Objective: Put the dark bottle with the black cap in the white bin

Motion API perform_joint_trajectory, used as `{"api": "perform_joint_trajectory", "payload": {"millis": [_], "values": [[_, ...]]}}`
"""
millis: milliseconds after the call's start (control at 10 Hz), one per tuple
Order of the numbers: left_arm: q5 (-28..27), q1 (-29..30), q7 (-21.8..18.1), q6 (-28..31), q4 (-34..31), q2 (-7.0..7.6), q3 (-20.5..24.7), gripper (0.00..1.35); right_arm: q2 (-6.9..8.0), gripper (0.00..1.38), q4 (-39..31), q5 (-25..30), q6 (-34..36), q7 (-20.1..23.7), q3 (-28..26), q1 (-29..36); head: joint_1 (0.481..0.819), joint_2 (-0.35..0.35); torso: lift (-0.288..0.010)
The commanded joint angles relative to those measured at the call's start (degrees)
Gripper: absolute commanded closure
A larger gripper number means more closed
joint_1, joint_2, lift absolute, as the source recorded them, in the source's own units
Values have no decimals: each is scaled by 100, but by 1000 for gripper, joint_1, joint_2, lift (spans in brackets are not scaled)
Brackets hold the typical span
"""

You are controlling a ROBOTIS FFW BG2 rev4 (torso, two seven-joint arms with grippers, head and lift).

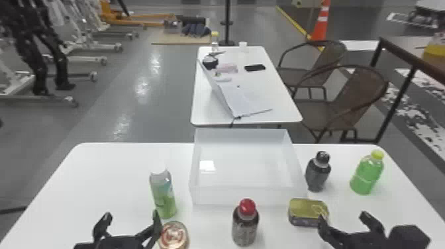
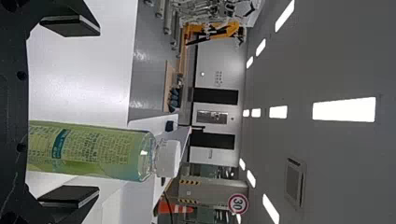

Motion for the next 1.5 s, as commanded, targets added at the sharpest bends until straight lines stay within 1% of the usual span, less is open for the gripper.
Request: {"api": "perform_joint_trajectory", "payload": {"millis": [0, 100, 300, 400, 500, 600, 900, 1000, 1200, 1400], "values": [[32, 0, 1, -27, 12, -15, 9, 107, -1, 105, 390, -53, -81, 117, -127, -319, 549, 0, -100], [49, 0, 1, -53, 29, -15, 18, 107, -9, 105, 610, -70, -89, 196, -197, -460, 549, 0, -100], [49, 18, -8, -80, 38, -15, 53, 107, -53, 105, 988, -105, -151, 223, -233, -688, 549, 0, -100], [58, 27, 1, -88, 47, -15, 61, 107, -97, 105, 1225, -132, -160, 258, -233, -829, 549, 0, -100], [76, 35, -8, -106, 47, -15, 70, 107, -150, 105, 1454, -184, -177, 390, -233, -987, 549, 0, -100], [93, 35, 1, -124, 47, -15, 88, 107, -194, 105, 1656, -140, -256, 469, -233, -1163, 549, 0, -100], [163, 53, -8, -150, 82, -15, 97, 107, -256, 90, 1946, 141, -256, 469, -233, -1611, 549, 0, -100], [181, 53, -8, -168, 100, -15, 97, 107, -256, 78, 2131, 255, -256, 495, -233, -1822, 549, 0, -100], [190, 44, -16, -194, 100, -15, 88, 107, -264, 84, 2649, 317, -344, 768, -233, -2323, 549, 0, -100], [207, 27, -25, -220, 126, -15, 88, 107, -273, 85, 3027, 334, -459, 908, -233, -2604, 549, 0, -100]]}}
